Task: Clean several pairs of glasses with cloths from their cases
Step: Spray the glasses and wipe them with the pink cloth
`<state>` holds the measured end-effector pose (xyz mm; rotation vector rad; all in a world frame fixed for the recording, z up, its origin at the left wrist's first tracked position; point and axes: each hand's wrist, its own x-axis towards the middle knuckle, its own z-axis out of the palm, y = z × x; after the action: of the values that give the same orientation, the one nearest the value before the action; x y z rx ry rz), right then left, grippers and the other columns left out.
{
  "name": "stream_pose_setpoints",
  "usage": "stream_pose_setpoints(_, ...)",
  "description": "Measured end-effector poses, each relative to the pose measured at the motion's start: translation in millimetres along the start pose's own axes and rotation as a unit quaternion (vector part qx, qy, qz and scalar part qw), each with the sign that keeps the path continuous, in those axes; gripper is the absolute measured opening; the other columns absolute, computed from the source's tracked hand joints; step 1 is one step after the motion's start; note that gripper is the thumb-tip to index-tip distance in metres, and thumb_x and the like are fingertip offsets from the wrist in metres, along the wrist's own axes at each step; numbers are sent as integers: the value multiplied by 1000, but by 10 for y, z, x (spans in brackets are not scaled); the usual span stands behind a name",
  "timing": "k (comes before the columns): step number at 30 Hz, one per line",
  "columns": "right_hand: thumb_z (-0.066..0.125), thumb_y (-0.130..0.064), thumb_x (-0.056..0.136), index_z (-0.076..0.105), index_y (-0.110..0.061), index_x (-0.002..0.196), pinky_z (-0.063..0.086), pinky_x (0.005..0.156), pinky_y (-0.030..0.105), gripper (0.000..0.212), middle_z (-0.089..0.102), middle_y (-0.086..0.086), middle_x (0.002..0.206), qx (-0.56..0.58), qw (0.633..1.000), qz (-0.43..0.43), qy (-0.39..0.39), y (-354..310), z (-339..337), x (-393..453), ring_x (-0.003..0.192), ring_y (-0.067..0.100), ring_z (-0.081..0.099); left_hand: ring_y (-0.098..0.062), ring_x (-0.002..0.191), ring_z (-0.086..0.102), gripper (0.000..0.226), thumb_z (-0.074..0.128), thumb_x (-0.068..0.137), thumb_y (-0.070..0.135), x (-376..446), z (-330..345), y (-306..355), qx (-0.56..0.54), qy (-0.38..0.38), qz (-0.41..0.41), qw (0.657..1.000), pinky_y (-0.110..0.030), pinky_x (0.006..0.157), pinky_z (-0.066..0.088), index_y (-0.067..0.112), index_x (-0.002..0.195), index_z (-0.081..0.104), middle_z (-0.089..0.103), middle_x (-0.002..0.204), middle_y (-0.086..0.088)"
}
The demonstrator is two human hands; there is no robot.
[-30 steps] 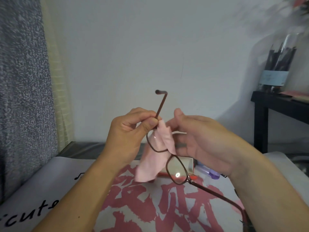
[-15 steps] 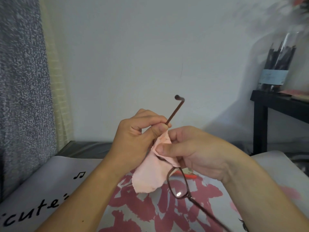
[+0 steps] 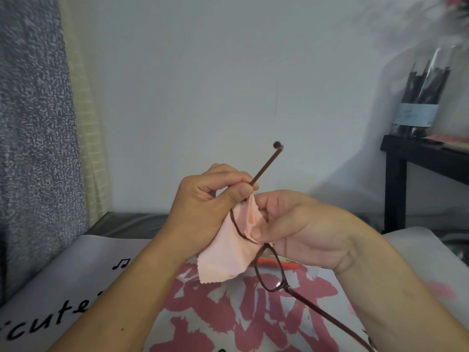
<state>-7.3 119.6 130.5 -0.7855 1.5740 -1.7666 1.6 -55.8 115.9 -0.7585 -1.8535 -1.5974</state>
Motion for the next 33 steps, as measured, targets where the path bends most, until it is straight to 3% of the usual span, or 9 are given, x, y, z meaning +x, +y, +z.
stream_pose_setpoints(5, 64, 11, 90, 70, 0, 105, 57, 83, 32, 19, 72, 14, 96, -67, 992, -23, 101, 38, 91, 54, 93, 24, 71, -12, 74, 60, 15, 73, 80, 17, -6, 38, -19, -50, 34, -41, 997, -24, 70, 48, 30, 79, 81, 63, 77, 2)
stream_pose_setpoints(8, 69, -9, 89, 75, -7, 87, 59, 75, 32, 6, 73, 11, 84, -37, 990, -16, 134, 34, 119, 59, 80, 21, 71, -14, 76, 62, 4, 79, 78, 22, -8, 63, -12, -73, 44, -77, 993, -29, 73, 51, 24, 77, 81, 63, 77, -2)
stream_pose_setpoints(13, 75, -10, 85, 73, 2, 106, 54, 98, 49, 25, 72, 25, 109, 53, 981, -2, 184, 130, 140, 144, 100, 38, 70, -8, 75, 66, 12, 70, 73, 22, -3, 79, -71, -96, 63, -130, 985, -19, 72, 54, 25, 73, 82, 69, 78, 2)
stream_pose_setpoints(17, 66, -2, 90, 68, 4, 121, 50, 105, 56, 32, 69, 27, 121, 142, 968, -16, 205, 137, 74, 180, 115, 43, 66, -10, 79, 65, 14, 71, 77, 23, -5, 18, -122, -63, 74, -96, 991, -21, 77, 52, 19, 86, 81, 68, 79, 3)
stream_pose_setpoints(19, 59, 1, 94, 66, 6, 121, 51, 104, 51, 29, 71, 22, 114, 141, 964, -33, 221, 74, -19, 141, 105, 36, 69, -8, 78, 65, 18, 70, 79, 23, -7, 30, -86, -42, 75, -68, 994, -19, 77, 51, 13, 91, 78, 68, 78, 8)
stream_pose_setpoints(22, 55, 4, 94, 65, 3, 120, 61, 87, 36, 28, 76, 13, 103, 129, 959, -62, 243, -56, -239, 13, 92, 23, 73, -2, 81, 68, 20, 67, 79, 24, 11, -2, -2, -24, 96, -42, 994, -14, 79, 52, 14, 94, 75, 71, 79, 13)
stream_pose_setpoints(25, 60, 0, 93, 62, 3, 126, 61, 88, 42, 34, 75, 17, 115, 66, 961, -53, 265, -163, -411, -136, 102, 27, 73, -1, 85, 70, 21, 65, 78, 28, 44, -105, 36, -15, 122, -41, 992, -11, 79, 52, 18, 95, 74, 73, 82, 15)
stream_pose_setpoints(29, 62, -11, 95, 62, 3, 124, 62, 80, 45, 33, 71, 23, 116, 19, 984, 18, 179, -123, -364, -165, 97, 31, 72, -1, 85, 69, 17, 65, 80, 28, 57, -170, 30, 14, 129, -22, 991, -12, 80, 52, 22, 94, 73, 73, 83, 17)
stream_pose_setpoints(33, 62, -13, 95, 63, 8, 120, 53, 96, 44, 32, 66, 23, 112, -27, 996, 65, 53, 33, -232, -53, 103, 32, 64, -5, 89, 69, 20, 68, 84, 27, 53, -236, -4, 73, 129, 33, 988, -18, 85, 54, 43, 91, 77, 73, 88, 19)
